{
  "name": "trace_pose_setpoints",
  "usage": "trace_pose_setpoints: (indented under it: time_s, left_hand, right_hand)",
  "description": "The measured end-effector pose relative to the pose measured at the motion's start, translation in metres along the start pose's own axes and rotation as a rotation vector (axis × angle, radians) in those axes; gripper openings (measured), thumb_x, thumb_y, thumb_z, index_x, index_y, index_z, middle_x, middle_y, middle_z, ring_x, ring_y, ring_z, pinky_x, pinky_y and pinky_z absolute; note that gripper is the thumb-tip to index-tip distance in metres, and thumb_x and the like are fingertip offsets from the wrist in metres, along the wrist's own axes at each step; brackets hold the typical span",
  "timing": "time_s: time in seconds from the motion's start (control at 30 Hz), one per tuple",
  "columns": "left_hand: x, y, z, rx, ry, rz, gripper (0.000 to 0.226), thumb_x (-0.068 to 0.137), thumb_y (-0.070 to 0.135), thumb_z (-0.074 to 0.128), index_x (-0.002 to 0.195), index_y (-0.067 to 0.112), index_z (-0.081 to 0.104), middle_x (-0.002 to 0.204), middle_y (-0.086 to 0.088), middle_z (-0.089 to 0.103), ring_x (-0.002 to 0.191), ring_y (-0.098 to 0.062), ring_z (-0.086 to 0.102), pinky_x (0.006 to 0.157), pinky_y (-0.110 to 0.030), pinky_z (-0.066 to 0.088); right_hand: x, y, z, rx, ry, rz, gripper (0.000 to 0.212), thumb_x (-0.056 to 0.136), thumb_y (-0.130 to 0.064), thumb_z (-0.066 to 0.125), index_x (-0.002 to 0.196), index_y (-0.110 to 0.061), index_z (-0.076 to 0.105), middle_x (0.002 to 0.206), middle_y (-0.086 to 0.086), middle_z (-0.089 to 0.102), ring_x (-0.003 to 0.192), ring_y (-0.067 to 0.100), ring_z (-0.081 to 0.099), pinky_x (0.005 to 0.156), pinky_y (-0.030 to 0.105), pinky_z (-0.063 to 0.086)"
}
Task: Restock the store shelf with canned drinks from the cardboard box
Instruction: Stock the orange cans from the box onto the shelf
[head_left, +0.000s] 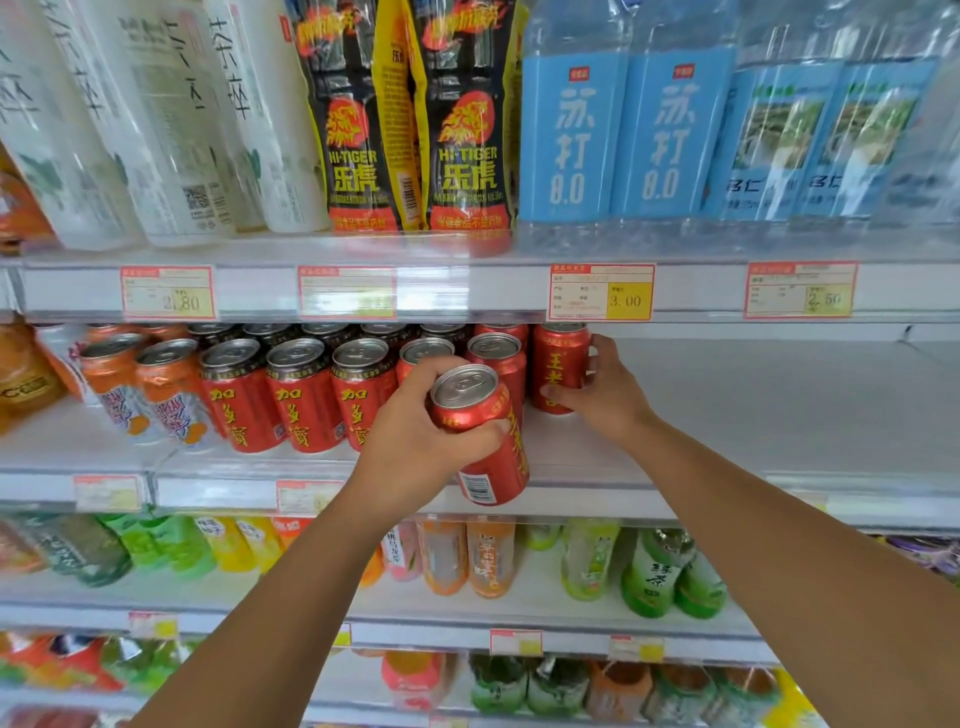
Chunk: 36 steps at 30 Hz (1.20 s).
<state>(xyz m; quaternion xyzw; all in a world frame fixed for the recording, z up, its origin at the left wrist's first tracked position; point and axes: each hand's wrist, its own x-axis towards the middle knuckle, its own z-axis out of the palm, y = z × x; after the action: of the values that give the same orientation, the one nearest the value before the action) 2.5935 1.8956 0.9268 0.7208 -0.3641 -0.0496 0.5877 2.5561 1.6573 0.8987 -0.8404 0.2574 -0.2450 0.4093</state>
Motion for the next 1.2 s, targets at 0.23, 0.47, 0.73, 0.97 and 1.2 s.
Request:
trace_pose_setpoints:
  time_s: [0.23, 0.47, 0.73, 0.97, 1.2]
  left_hand:
    - [-0.006, 0.008, 0.011, -0.001, 0.001, -0.019, 0.051, 0.068, 0.021, 0.086, 0.112, 0.031, 0.062, 0.1, 0.016, 0.072, 0.091, 0.0, 0.068, 0.078, -0.015, 0.052]
    - [0.005, 0.022, 0.045, -0.039, -0.001, 0.033, 0.058, 0.066, 0.026, 0.088, 0.117, 0.026, 0.061, 0.102, 0.013, 0.071, 0.093, -0.001, 0.067, 0.085, -0.022, 0.054]
    - [0.003, 0.0, 0.054, 0.129, -0.077, 0.042, 0.071, 0.073, 0.038, 0.084, 0.135, 0.027, 0.052, 0.126, 0.015, 0.061, 0.115, 0.003, 0.055, 0.098, -0.016, 0.043]
    - [-0.005, -0.072, 0.046, 0.684, -0.007, 0.24, 0.047, 0.072, 0.053, 0.076, 0.11, 0.027, 0.073, 0.107, 0.011, 0.071, 0.099, -0.015, 0.058, 0.087, -0.022, 0.038]
    - [-0.004, -0.093, 0.052, 0.656, 0.067, 0.341, 0.04, 0.076, 0.062, 0.061, 0.103, 0.034, 0.072, 0.098, 0.019, 0.067, 0.09, -0.007, 0.049, 0.085, -0.025, 0.035]
  right_hand:
    - [-0.05, -0.004, -0.022, 0.119, 0.133, -0.083, 0.053, 0.087, -0.027, 0.067, 0.135, -0.028, 0.044, 0.125, -0.001, 0.06, 0.114, 0.015, 0.057, 0.092, 0.026, 0.043]
    - [-0.116, -0.012, -0.034, 0.149, -0.323, -0.202, 0.076, 0.074, -0.031, 0.082, 0.132, -0.05, 0.037, 0.121, -0.031, 0.056, 0.112, -0.013, 0.051, 0.094, 0.014, 0.042]
    - [-0.098, -0.003, -0.029, 0.157, 0.041, -0.113, 0.073, 0.061, -0.037, 0.088, 0.123, -0.033, 0.048, 0.108, -0.018, 0.063, 0.096, 0.002, 0.062, 0.081, 0.024, 0.05]
    - [-0.075, 0.003, -0.018, -0.018, 0.099, -0.032, 0.077, 0.063, -0.044, 0.086, 0.125, -0.024, 0.044, 0.107, -0.01, 0.059, 0.093, 0.012, 0.059, 0.078, 0.029, 0.045]
    - [-0.071, 0.007, -0.012, 0.081, -0.07, -0.015, 0.087, 0.069, -0.038, 0.081, 0.135, -0.043, 0.023, 0.115, -0.017, 0.059, 0.1, 0.009, 0.062, 0.092, 0.037, 0.05]
